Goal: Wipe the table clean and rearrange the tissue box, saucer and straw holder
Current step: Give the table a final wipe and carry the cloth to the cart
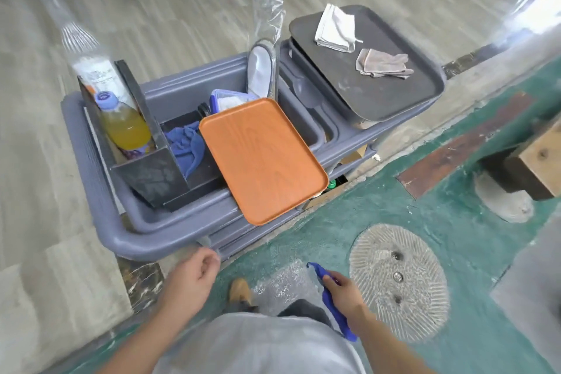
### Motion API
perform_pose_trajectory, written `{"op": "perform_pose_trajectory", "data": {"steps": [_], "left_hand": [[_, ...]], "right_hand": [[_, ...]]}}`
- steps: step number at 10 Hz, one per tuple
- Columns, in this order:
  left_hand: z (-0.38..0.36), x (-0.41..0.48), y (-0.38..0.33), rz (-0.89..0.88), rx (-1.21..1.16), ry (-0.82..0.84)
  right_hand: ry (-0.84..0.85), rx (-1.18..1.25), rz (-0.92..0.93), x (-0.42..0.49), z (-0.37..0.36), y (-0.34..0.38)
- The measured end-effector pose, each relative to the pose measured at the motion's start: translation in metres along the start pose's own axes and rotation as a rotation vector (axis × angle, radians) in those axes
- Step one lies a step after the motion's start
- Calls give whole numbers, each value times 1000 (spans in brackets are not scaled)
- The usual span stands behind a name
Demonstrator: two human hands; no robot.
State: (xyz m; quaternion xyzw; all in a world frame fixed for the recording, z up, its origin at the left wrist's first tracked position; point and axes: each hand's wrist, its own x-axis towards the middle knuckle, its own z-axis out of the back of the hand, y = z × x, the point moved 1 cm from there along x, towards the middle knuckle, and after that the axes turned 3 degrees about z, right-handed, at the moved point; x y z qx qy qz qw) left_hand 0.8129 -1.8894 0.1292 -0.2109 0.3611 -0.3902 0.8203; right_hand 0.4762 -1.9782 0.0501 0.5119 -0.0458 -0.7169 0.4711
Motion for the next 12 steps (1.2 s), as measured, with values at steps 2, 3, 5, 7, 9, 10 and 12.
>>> {"op": "perform_pose_trajectory", "data": {"steps": [2, 3, 5, 7, 9, 10, 12], "left_hand": [[8, 56, -57, -183, 81, -329], [-3, 77, -56, -137, 218, -397], [-17, 82, -58, -35, 319, -443], [-20, 80, -66, 34, 323, -452], [-24, 74, -73, 115, 262, -439], [-29, 71, -78, 146, 238, -448], [-34, 70, -81, 170, 114, -478]], "right_hand": [[-139, 231, 240, -12, 58, 96], [-180, 362, 388, -18, 82, 150], [-7, 121, 838, 3, 83, 250], [65, -386, 1146, 68, 19, 317], [123, -756, 1132, 92, -19, 336], [151, -903, 1097, 91, -22, 332], [207, -974, 1106, 86, -17, 332]]}}
